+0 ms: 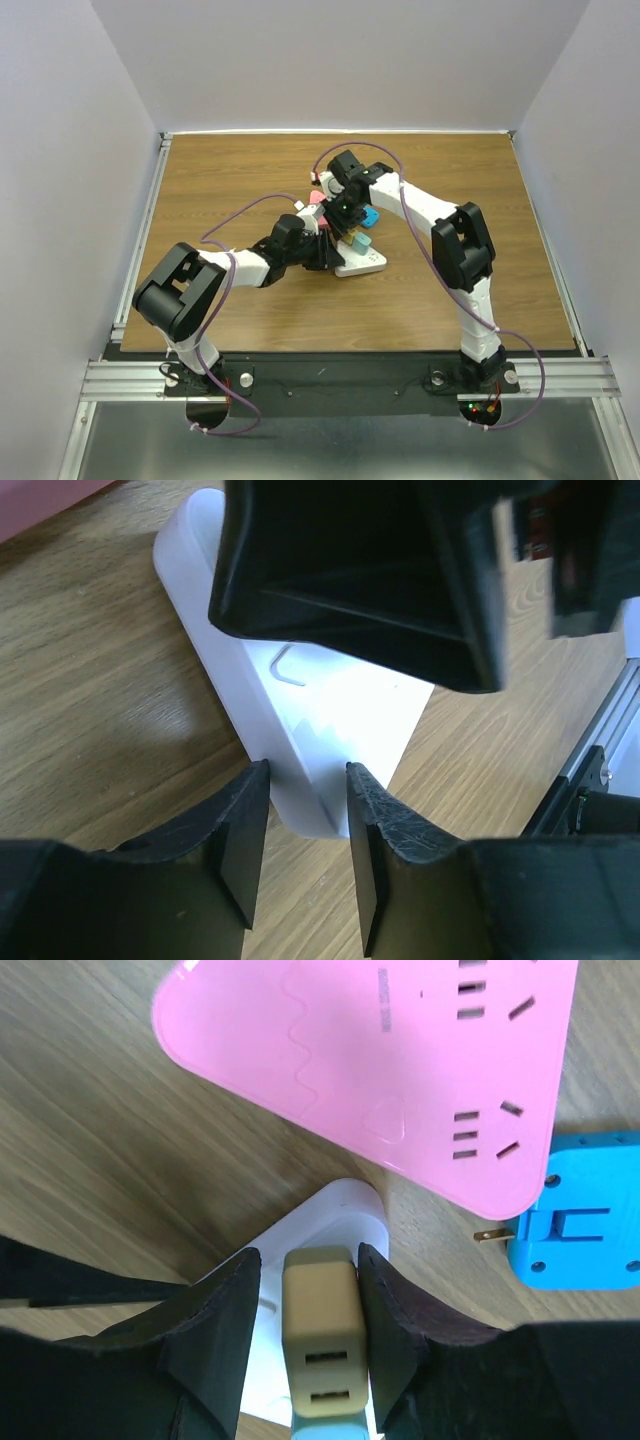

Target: Insert the plug

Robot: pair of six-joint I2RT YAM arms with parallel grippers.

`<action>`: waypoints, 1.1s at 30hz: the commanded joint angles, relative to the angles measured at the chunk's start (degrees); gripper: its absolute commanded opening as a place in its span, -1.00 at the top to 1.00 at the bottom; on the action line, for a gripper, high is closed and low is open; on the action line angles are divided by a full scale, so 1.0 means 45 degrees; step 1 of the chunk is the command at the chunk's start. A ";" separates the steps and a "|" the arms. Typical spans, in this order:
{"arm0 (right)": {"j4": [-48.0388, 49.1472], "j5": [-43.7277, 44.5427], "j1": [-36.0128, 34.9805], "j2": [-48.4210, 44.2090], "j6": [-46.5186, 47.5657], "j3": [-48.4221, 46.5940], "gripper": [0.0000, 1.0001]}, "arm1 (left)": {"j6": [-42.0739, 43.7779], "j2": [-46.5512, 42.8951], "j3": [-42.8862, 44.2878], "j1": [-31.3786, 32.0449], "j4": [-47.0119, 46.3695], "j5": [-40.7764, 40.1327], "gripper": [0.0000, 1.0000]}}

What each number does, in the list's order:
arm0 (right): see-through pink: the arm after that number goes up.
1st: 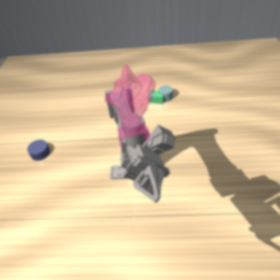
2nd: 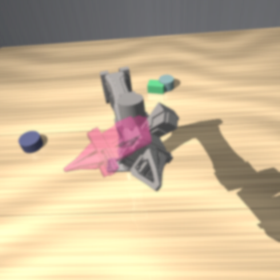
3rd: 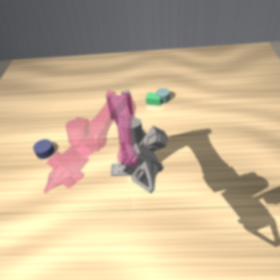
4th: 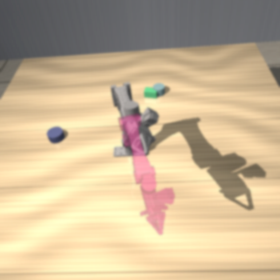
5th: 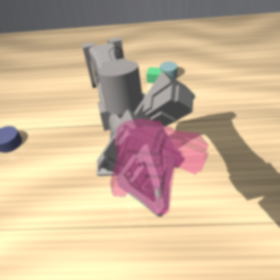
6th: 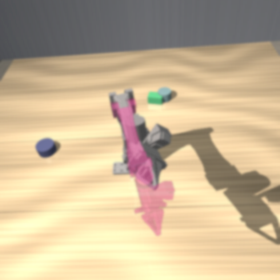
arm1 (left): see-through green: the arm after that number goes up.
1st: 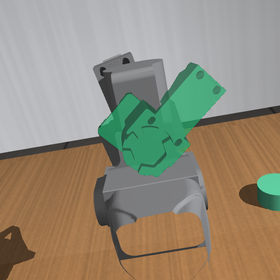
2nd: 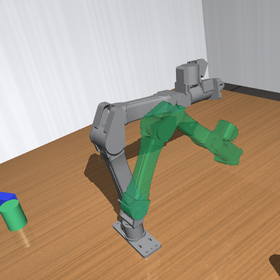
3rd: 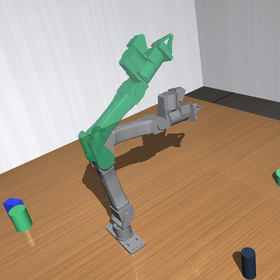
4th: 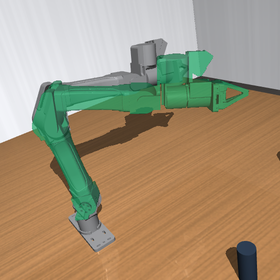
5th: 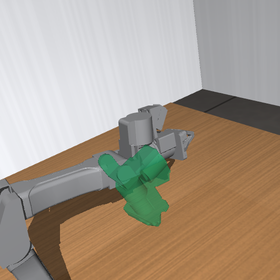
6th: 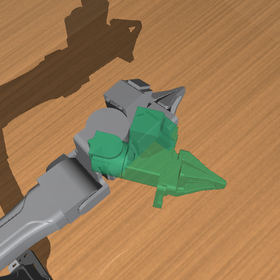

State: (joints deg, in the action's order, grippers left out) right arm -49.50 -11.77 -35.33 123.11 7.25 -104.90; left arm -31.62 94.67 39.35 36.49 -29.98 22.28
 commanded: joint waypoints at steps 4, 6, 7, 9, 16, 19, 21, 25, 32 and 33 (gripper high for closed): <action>0.1231 0.0564 -0.0078 -0.1438 -0.0144 0.1258 0.00 | 0.0229 0.0211 -0.0210 0.0153 0.1427 -0.0147 0.46; 0.1467 0.0740 -0.0078 -0.2004 -0.0320 0.1552 -0.01 | 0.0190 0.0270 -0.0132 0.0133 0.1621 -0.0302 0.46; 0.1719 0.0973 -0.0059 -0.2180 -0.0534 0.1631 -0.03 | 0.0190 0.0328 -0.0093 0.0133 0.1680 -0.0342 0.46; 0.2032 0.1344 -0.0059 -0.2822 -0.0789 0.1749 -0.14 | 0.0190 0.0406 0.0004 0.0133 0.1798 -0.0362 0.47; 0.2620 0.2342 -0.0020 -0.4016 -0.1414 0.2256 -0.36 | 0.0190 0.0270 -0.0015 0.0133 0.1837 -0.0459 0.47; 0.2581 0.2459 -0.0020 -0.4542 -0.1453 0.3211 -0.36 | 0.0131 0.0173 -0.0073 0.0133 0.1857 -0.0557 0.47; 0.2601 0.2401 0.0000 -0.4836 -0.1473 0.3719 -0.36 | 0.0112 0.0095 -0.0132 0.0133 0.1876 -0.0577 0.47; 0.2601 0.2128 0.0000 -0.5287 -0.1512 0.4813 -0.36 | 0.0092 0.0094 -0.0171 0.0133 0.1876 -0.0577 0.48; 0.2639 0.2049 0.0117 -0.5424 -0.1473 0.5382 -0.35 | 0.0073 0.0114 -0.0152 0.0133 0.1857 -0.0538 0.48; 0.2659 0.2068 0.0136 -0.5308 -0.1473 0.5421 -0.35 | 0.0073 0.0094 -0.0190 0.0153 0.1876 -0.0518 0.48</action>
State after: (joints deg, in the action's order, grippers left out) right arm -39.33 -2.52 -35.22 101.16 1.04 -80.55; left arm -33.34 94.41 39.81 36.64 -29.32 21.54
